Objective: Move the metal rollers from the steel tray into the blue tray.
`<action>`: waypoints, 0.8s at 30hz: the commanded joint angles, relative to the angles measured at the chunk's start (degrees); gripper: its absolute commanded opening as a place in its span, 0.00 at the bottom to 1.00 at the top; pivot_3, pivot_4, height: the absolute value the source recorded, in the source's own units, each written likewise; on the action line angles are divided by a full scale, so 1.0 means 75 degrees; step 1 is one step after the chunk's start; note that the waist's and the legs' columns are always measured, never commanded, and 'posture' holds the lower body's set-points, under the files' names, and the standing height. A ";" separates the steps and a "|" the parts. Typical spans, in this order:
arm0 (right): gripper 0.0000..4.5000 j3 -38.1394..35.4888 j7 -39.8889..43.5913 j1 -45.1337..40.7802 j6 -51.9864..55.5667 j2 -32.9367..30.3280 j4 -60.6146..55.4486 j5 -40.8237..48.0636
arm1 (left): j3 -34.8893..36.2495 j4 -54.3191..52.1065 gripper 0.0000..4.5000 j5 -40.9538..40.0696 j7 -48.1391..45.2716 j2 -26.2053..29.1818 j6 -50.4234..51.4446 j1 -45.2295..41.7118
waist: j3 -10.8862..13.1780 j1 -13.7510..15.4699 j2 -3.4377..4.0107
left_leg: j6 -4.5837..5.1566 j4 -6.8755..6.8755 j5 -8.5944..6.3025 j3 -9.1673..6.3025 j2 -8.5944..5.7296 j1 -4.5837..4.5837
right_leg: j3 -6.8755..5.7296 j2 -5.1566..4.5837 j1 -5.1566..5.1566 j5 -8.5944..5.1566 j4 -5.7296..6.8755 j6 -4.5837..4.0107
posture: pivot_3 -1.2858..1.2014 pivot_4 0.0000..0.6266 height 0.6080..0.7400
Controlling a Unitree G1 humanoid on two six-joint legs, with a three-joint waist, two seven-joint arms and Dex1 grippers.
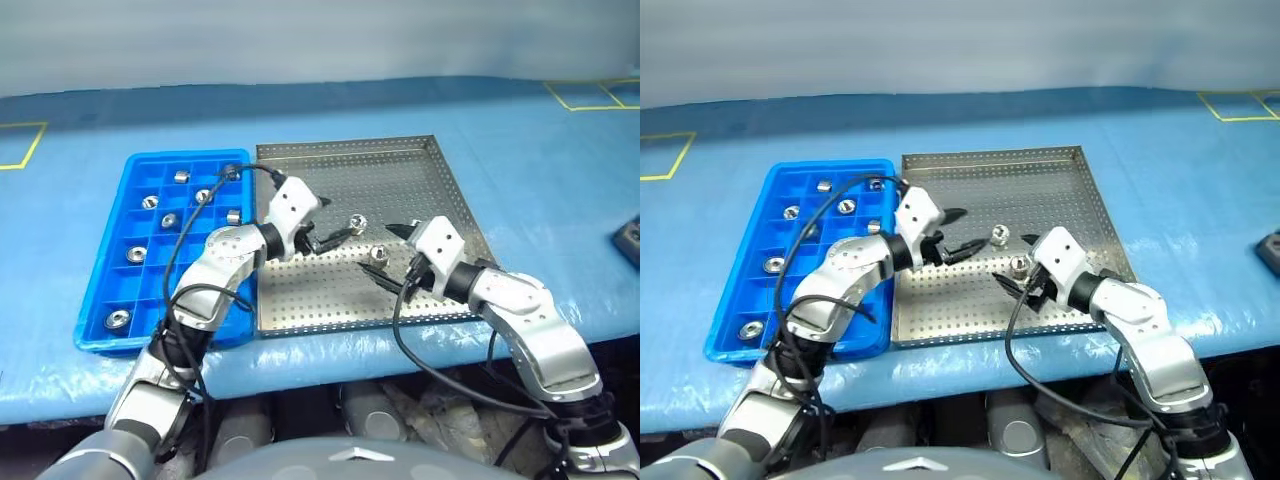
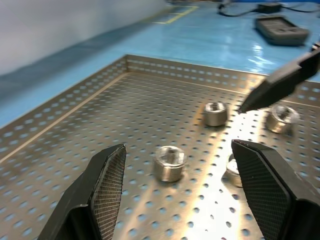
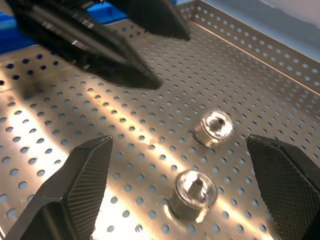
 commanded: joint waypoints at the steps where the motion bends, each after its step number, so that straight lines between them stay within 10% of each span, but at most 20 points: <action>1: 1.00 -0.0388 -0.0235 0.0225 0.0097 -0.0084 -0.0491 -0.0017 | -0.0280 0.0131 0.81 0.0085 -0.0496 0.0050 -0.0343 -0.0144 | 0.0000 -0.0245 0.0000 | 0.0006 0.0000 -0.0003 0.0003 0.0001 0.0000 | 0.0012 0.0001 -0.0002 0.0001 0.0001 0.0005 | 0.36 0.24 1.00; 24: 1.00 -0.0204 -0.0298 0.0149 0.0042 0.0016 -0.0348 0.0095 | -0.0458 0.2152 0.81 0.1359 0.0411 -0.0724 -0.0814 -0.0545 | 0.0001 -0.1142 -0.0004 | 0.0078 0.0000 -0.0031 0.0160 -0.0007 0.0022 | 0.0189 0.0013 0.0004 0.0035 -0.0012 0.0098 | 0.36 0.24 1.00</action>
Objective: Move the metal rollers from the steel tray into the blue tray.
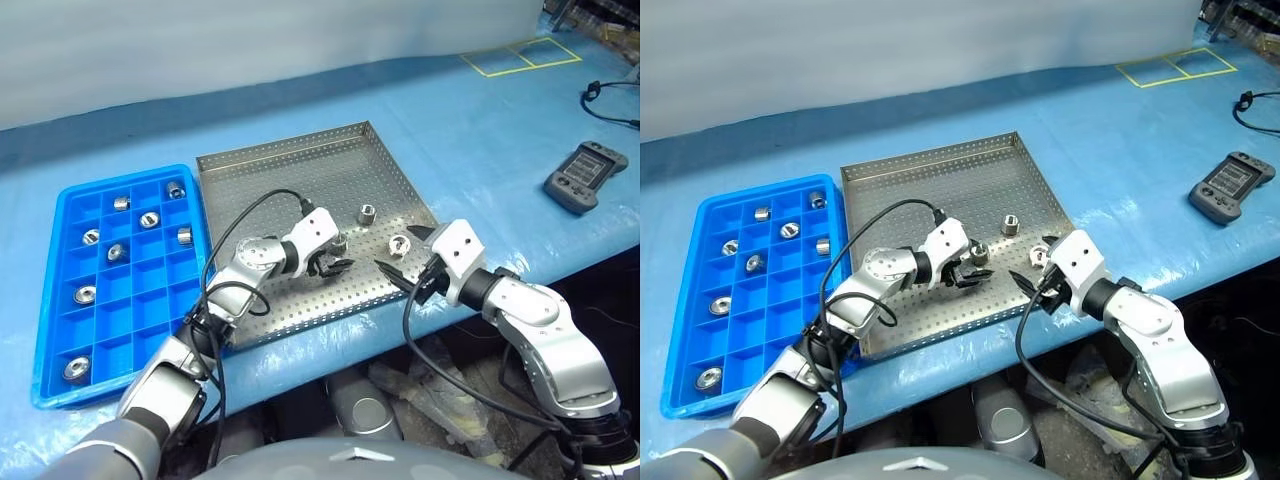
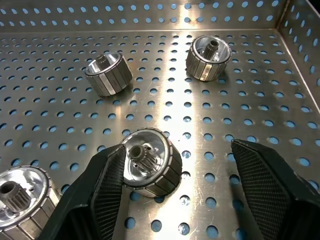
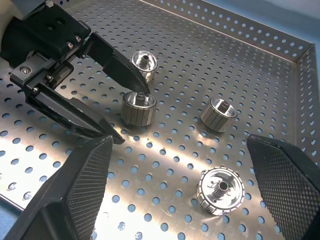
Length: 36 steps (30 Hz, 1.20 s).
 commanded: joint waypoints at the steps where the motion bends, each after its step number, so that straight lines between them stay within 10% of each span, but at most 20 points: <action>1: 1.00 0.0048 0.0055 -0.0084 -0.0102 0.0054 -0.0143 0.0086 | 0.0033 0.0138 0.81 0.0128 0.0032 -0.0122 -0.0154 -0.0135 | 0.0000 0.0000 0.0000 | 0.0003 0.0000 -0.0002 0.0002 0.0000 0.0000 | 0.0002 -0.0001 0.0000 0.0000 -0.0002 0.0002 | 0.36 0.24 1.00; 5: 1.00 0.0112 0.0085 -0.0082 -0.0132 0.0118 -0.0114 0.0109 | 0.0051 0.0216 0.81 0.0161 -0.0003 -0.0211 -0.0116 -0.0159 | 0.0000 0.0000 0.0000 | 0.0009 0.0000 -0.0006 0.0007 -0.0001 0.0000 | 0.0009 -0.0001 -0.0001 -0.0001 -0.0004 0.0006 | 0.36 0.24 1.00; 12: 1.00 0.0134 0.0080 -0.0096 -0.0158 0.0152 -0.0092 0.0099 | 0.0096 0.0164 0.41 0.0195 -0.0020 -0.0211 -0.0005 -0.0139 | 0.0000 -0.0001 0.0000 | 0.0011 0.0000 -0.0007 0.0011 -0.0001 0.0000 | 0.0012 -0.0001 -0.0001 0.0000 -0.0005 0.0009 | 0.36 0.24 1.00; 20: 1.00 0.0200 0.0077 -0.0206 -0.0195 0.0184 -0.0004 0.0071 | 0.0229 0.0184 0.18 0.0195 0.0062 -0.0233 -0.0031 -0.0119 | -0.0001 -0.0007 -0.0001 | 0.0012 0.0000 -0.0007 0.0015 -0.0001 0.0001 | 0.0016 -0.0001 -0.0001 0.0000 -0.0004 0.0010 | 0.36 0.24 1.00; 36: 1.00 0.0397 0.0324 -0.0343 -0.0256 0.0238 0.0132 0.0186 | 0.0780 -0.1051 0.18 -0.0220 0.0001 -0.0036 0.0370 0.0169 | 0.0000 -0.0003 -0.0001 | 0.0013 0.0000 -0.0008 0.0020 0.0001 -0.0001 | 0.0020 0.0000 -0.0008 0.0001 -0.0002 0.0012 | 0.38 0.24 1.00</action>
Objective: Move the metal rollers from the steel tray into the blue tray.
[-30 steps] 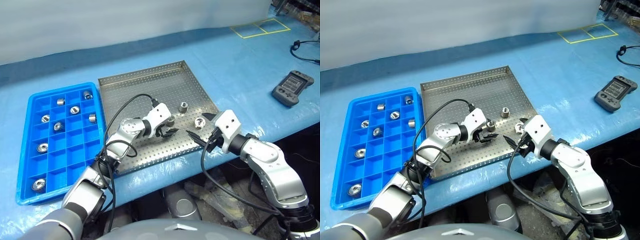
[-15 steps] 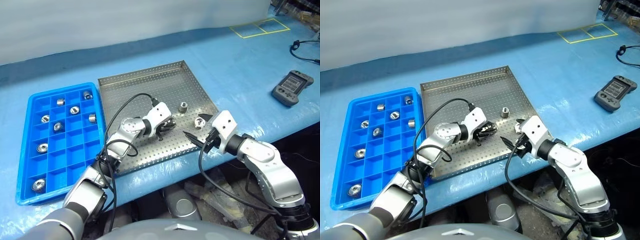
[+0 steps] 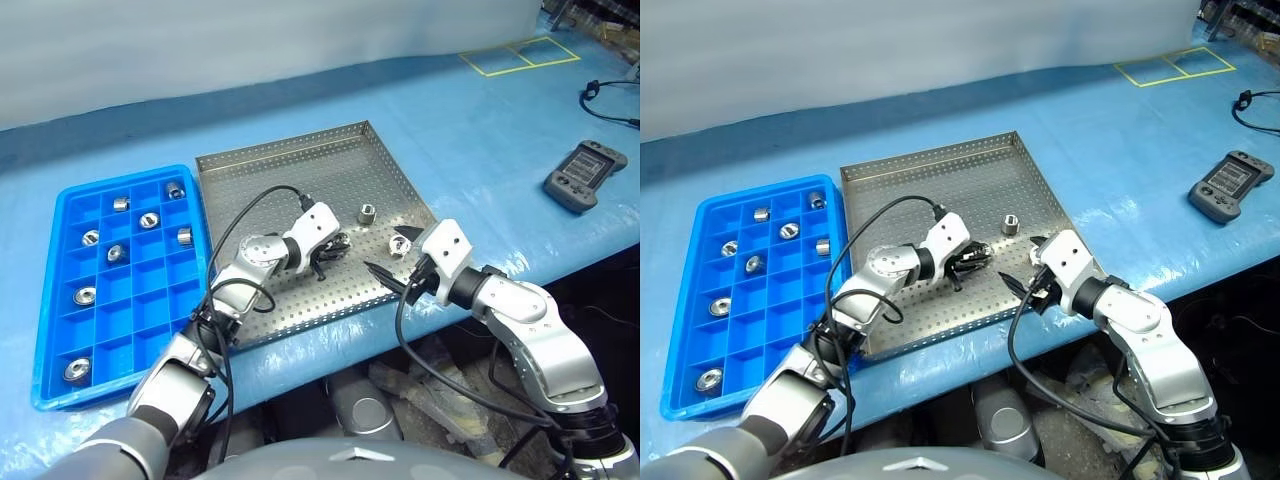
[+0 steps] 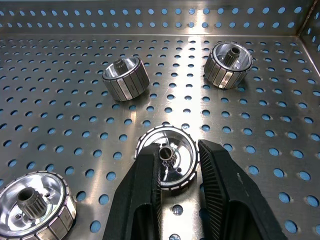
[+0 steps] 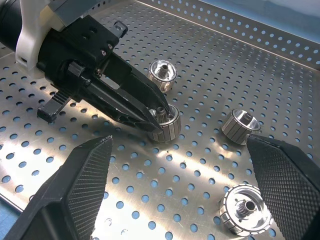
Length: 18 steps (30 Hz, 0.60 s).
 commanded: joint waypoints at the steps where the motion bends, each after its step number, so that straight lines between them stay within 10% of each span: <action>1: 1.00 0.0078 0.0251 -0.0153 -0.0207 0.0093 0.0058 0.0240 | 0.0485 -0.1238 0.18 -0.0418 -0.0103 0.0184 0.0318 0.0127 | 0.0000 0.0002 0.0000 | 0.0000 0.0000 0.0000 0.0000 0.0001 -0.0001 | 0.0000 0.0000 -0.0001 0.0000 0.0001 0.0000 | 0.38 0.24 1.00; 18: 1.00 0.1073 0.1643 -0.1687 -0.0605 0.0817 0.1395 0.0717 | 0.3666 -0.6050 0.18 -0.1460 0.0904 0.2437 0.2863 0.2733 | 0.0007 0.0567 -0.0010 | -0.0001 0.0001 0.0000 -0.0008 0.0006 0.0032 | -0.0009 -0.0006 -0.0017 0.0001 0.0009 -0.0002 | 0.47 0.24 1.00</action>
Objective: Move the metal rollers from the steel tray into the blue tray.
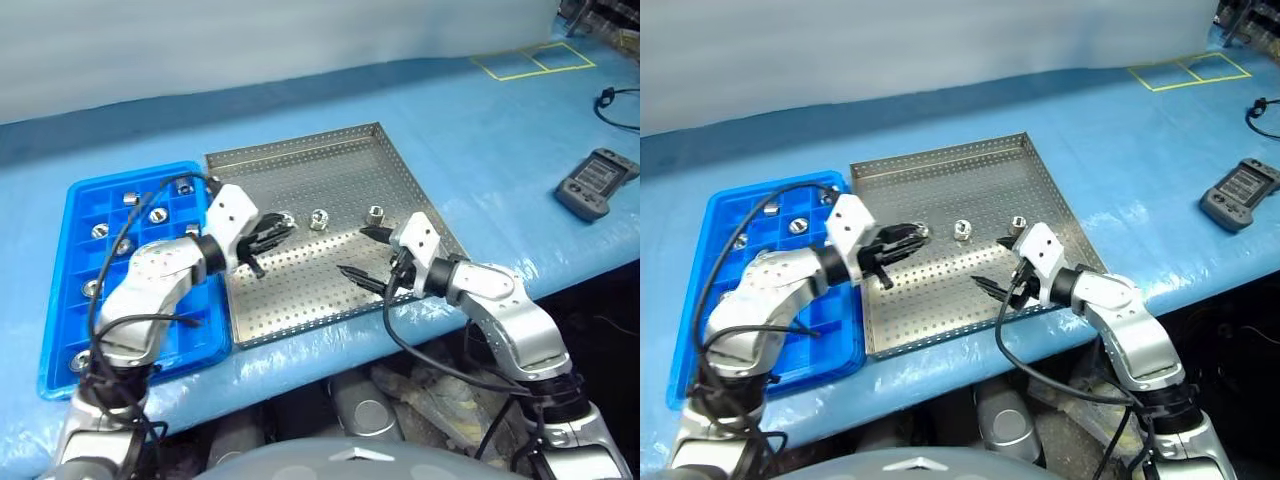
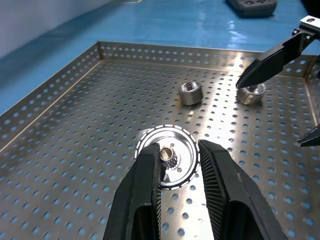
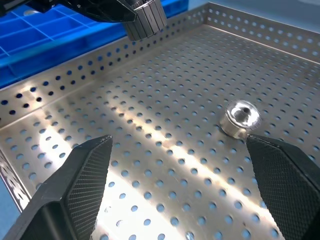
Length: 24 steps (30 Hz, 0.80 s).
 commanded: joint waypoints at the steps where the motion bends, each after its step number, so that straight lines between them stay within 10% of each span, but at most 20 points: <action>1: 1.00 0.0270 0.0379 -0.0416 -0.0257 0.0291 0.0011 0.0291 | 0.1017 -0.0970 0.18 0.0210 0.0845 0.0190 0.0541 0.0607 | 0.0002 0.0147 -0.0002 | 0.0000 0.0000 0.0000 -0.0002 0.0000 -0.0001 | -0.0002 -0.0002 -0.0001 0.0000 0.0000 0.0000 | 0.48 0.24 1.00; 13: 1.00 0.1274 0.1627 -0.1276 -0.0210 0.0929 0.0357 0.0796 | 0.1974 -0.2285 0.18 0.0782 0.2737 -0.0196 0.1892 0.2091 | 0.0000 0.1614 -0.0009 | -0.0013 0.0003 0.0000 -0.0080 -0.0008 -0.0032 | -0.0090 -0.0071 -0.0014 0.0019 -0.0010 -0.0065 | 0.53 0.24 1.00; 24: 1.00 0.1568 0.1942 -0.1527 -0.0209 0.1045 0.0454 0.0766 | 0.1734 -0.2019 0.18 0.0771 0.3030 -0.0360 0.1901 0.2334 | -0.0001 0.2002 -0.0009 | -0.0073 0.0003 0.0005 -0.0193 -0.0005 -0.0047 | -0.0202 -0.0079 0.0000 -0.0018 0.0004 -0.0135 | 0.54 0.24 1.00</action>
